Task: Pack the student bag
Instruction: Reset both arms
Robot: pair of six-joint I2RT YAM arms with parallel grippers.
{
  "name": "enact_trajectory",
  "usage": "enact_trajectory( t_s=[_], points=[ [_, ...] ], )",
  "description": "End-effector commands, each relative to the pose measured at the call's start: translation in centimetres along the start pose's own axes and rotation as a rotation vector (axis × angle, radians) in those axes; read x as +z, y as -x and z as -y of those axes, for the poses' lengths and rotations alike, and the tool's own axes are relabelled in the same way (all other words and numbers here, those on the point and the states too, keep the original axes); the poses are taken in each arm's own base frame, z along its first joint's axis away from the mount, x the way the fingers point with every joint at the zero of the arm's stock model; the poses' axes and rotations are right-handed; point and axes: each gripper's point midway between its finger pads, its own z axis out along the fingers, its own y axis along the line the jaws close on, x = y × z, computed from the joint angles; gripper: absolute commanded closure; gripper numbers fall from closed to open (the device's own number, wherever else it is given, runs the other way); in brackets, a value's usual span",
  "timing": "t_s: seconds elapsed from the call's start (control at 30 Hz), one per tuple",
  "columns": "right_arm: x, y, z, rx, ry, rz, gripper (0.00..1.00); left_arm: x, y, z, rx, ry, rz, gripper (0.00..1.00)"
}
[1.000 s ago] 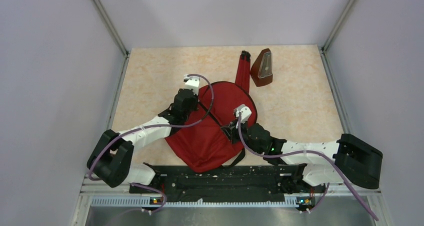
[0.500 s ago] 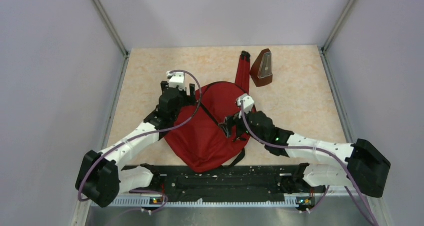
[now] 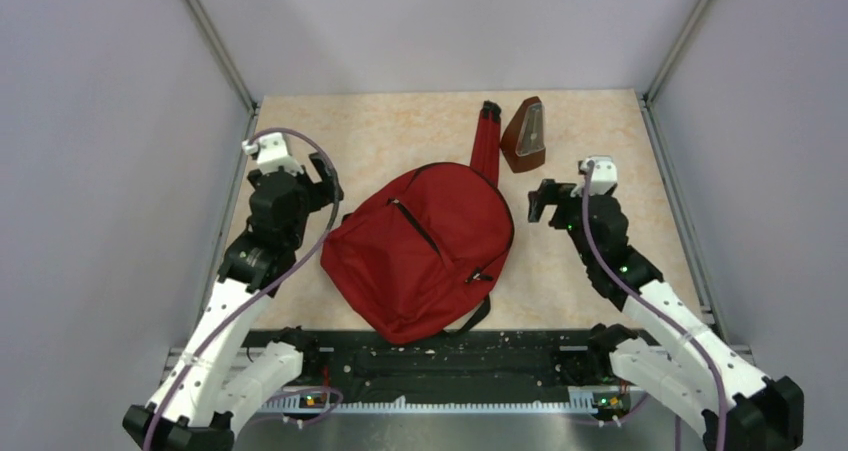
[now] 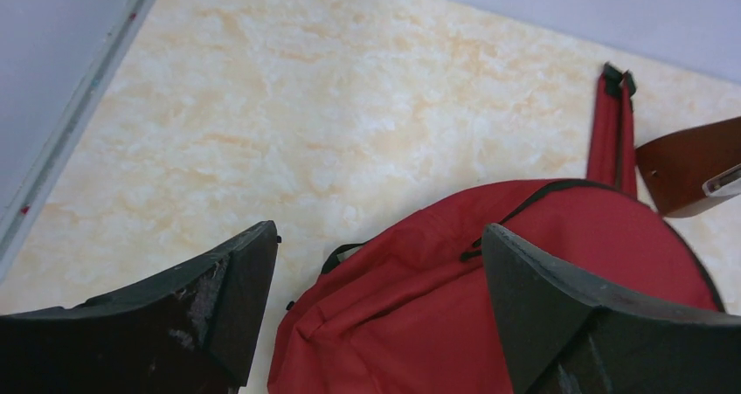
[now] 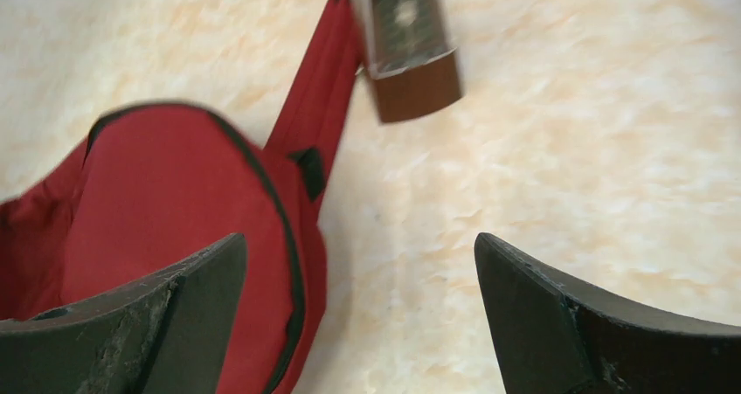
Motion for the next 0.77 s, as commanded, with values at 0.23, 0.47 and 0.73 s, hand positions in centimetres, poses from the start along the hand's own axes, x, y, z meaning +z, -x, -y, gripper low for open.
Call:
enact_trajectory(
  t_s=[0.23, 0.47, 0.73],
  points=[
    [-5.6, 5.5, 6.7, 0.015, -0.291, 0.317, 0.01, -5.2, 0.5, -2.9, 0.042, 0.044, -0.007, 0.09],
    [-5.7, 5.5, 6.5, 0.020, -0.278, 0.329, 0.01, -5.8, 1.1, -1.9, 0.023, -0.023, 0.023, 0.07],
    [-5.4, 5.2, 6.6, 0.023, -0.287, 0.311, 0.01, -5.9, 1.5, -1.8, 0.024, -0.030, 0.032, 0.06]
  ],
)
